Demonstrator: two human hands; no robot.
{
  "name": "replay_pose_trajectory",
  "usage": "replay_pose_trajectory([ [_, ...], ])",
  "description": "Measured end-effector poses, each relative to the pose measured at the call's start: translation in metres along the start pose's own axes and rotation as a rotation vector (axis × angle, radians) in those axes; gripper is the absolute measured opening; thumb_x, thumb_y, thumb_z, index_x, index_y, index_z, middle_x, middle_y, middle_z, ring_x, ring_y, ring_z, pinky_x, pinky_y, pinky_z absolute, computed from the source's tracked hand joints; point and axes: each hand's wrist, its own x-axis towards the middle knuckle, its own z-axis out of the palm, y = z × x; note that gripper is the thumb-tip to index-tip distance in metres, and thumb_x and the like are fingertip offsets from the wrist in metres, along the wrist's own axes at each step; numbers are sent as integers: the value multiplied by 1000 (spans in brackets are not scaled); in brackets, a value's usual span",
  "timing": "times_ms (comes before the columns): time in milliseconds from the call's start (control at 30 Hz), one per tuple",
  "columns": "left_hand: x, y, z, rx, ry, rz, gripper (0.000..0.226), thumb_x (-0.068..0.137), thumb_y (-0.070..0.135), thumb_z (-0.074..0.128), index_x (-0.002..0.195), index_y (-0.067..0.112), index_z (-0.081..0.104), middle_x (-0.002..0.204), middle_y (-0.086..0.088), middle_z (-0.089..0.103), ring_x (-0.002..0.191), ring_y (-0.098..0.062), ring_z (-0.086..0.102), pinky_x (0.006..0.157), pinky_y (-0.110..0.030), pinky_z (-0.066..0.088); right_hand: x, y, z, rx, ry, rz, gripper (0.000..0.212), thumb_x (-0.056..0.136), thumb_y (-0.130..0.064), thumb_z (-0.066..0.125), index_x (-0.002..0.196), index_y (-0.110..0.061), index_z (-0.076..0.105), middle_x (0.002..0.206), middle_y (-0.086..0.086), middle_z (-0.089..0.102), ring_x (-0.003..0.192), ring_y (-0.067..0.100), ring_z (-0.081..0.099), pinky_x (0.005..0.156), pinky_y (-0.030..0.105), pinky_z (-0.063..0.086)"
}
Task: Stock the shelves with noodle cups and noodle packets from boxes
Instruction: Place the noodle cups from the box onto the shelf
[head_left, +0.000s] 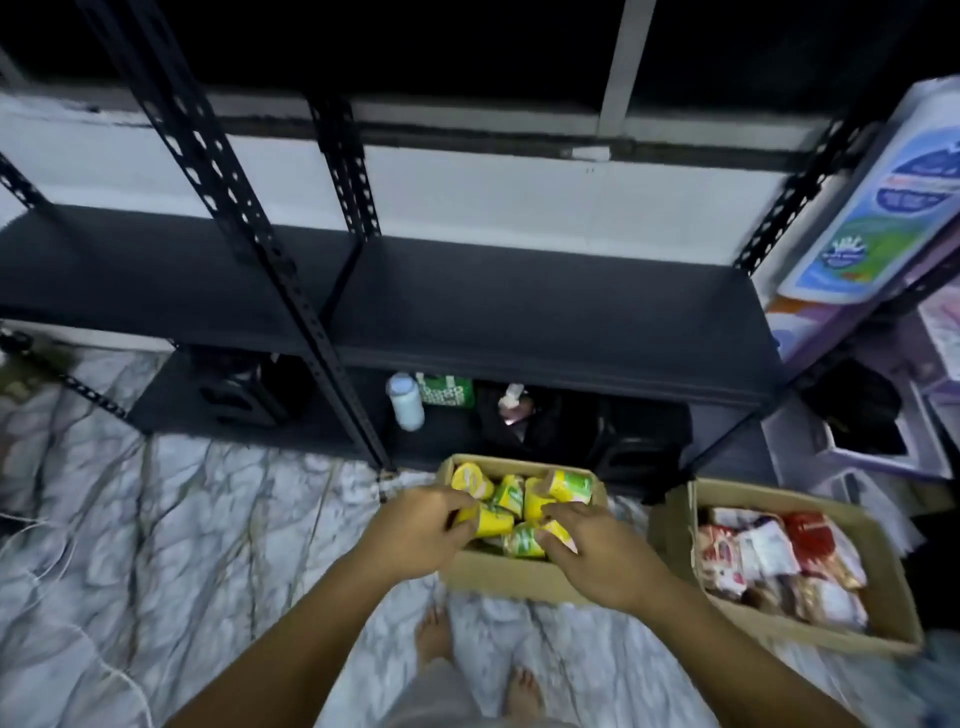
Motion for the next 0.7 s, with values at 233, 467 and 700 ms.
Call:
replay_pose_trajectory([
  [233,16,-10,73,-101,-215,-126,57,104,51,51,154,23,46,156,0,48,140,-24,47,111,-38,43,3,25,81,142,-194,225,63,105,-59,34,155,-21,40,147,5,56,132,28,52,103,45,47],
  [467,64,-46,124,-10,-365,-116,61,106,50,47,159,20,37,161,-6,40,143,-26,43,112,-38,41,28,56,134,102,-189,328,61,107,-54,33,158,-22,33,152,7,49,137,31,46,108,46,43],
  [700,135,-99,195,19,-383,-85,59,105,47,49,157,20,40,158,-6,43,141,-25,46,110,-38,43,85,109,205,147,-195,407,61,106,-55,34,159,-24,31,154,6,48,138,30,45,108,46,43],
])
